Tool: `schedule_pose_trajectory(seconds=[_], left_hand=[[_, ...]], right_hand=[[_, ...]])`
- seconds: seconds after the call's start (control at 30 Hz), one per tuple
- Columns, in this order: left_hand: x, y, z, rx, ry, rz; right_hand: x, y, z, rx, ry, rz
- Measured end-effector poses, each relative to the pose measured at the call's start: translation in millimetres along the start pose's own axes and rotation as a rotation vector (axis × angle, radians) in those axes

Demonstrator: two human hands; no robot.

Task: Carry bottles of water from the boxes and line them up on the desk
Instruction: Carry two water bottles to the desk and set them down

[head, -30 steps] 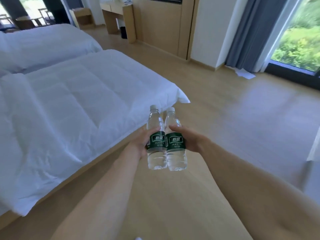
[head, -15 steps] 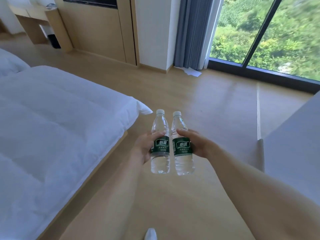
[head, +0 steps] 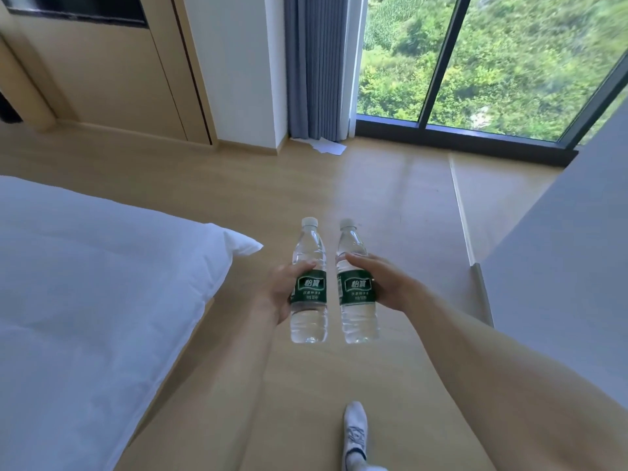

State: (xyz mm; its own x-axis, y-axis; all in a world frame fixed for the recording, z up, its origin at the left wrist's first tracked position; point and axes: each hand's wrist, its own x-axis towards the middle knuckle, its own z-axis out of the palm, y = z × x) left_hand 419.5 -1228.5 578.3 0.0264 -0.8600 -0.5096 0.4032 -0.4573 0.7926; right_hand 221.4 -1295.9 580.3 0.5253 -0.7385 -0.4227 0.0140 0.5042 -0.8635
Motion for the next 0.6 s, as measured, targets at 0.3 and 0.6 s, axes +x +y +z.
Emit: schedule_pose_trajectory(seconds=[0.3,0.6], left_hand=[[120,52,12,-0.035,0.020,0.030],[229,119,34,-0.039,0.167,0.036]], right_hand=[[122,-57,-47,-0.004,-0.055,-0.002],[241,-133,-97,-0.035,-0.127,0.107]])
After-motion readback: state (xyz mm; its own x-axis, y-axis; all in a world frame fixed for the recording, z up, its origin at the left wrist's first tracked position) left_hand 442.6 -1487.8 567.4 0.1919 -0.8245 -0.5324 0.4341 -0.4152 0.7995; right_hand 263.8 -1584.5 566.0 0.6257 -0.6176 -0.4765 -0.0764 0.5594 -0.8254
